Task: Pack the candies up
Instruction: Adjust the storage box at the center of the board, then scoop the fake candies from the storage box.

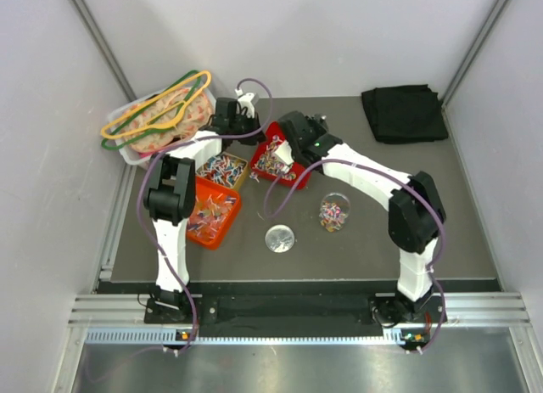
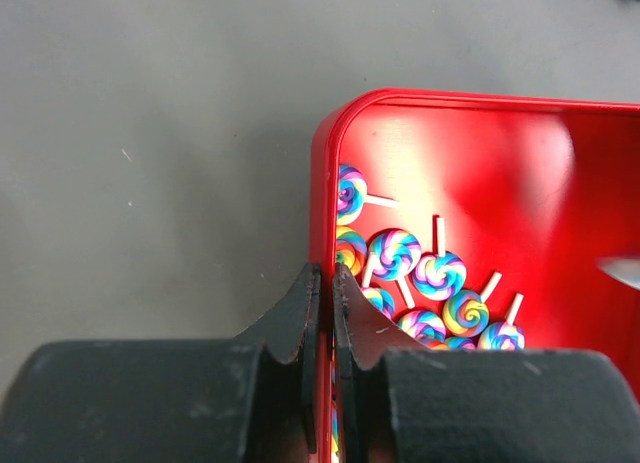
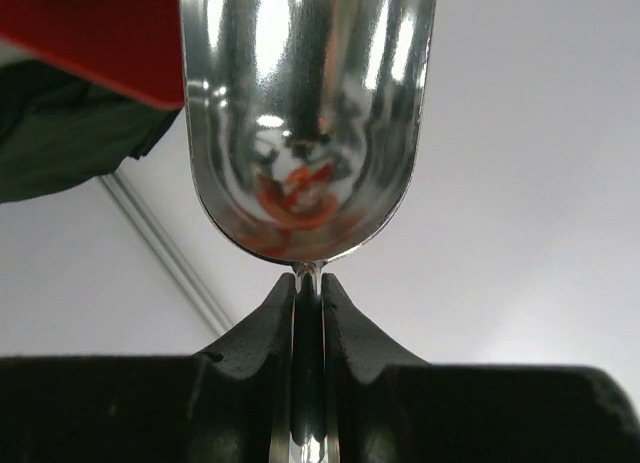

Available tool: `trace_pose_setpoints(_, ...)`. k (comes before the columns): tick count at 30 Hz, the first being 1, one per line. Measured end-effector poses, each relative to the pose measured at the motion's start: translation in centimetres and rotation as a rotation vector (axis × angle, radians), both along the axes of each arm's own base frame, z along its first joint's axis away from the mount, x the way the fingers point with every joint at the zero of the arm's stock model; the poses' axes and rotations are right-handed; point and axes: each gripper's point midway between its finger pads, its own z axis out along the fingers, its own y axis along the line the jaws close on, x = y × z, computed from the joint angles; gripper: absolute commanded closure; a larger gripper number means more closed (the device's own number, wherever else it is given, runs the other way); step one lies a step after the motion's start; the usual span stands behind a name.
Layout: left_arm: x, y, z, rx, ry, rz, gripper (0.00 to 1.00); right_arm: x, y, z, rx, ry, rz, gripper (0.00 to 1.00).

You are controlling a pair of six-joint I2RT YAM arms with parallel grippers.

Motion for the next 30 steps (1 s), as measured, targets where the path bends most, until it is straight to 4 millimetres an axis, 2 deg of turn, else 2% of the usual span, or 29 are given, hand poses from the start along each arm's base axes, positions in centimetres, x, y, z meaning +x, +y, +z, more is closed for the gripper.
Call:
trace_pose_setpoints(5,-0.2,-0.3,0.3,0.033,-0.017,0.000,1.00,1.3,1.1,-1.8,-0.029,-0.024,0.004,1.00)
trace_pose_setpoints(11,-0.4,-0.2,1.5,0.084,-0.050,0.021,1.00,1.9,1.7,-4.2,-0.069,-0.013,0.000,1.00)
trace_pose_setpoints(14,-0.4,0.0,1.4,0.120,-0.054,0.032,1.00,2.1,1.9,-5.3,-0.082,0.001,0.000,1.00)
trace_pose_setpoints(23,-0.6,0.5,0.4,0.218,-0.056,0.055,1.00,1.7,2.3,-7.2,-0.105,0.063,0.025,1.00)
trace_pose_setpoints(30,-0.7,0.4,0.2,0.250,-0.065,0.067,1.00,0.5,3.0,-8.8,-0.053,0.122,0.033,1.00)
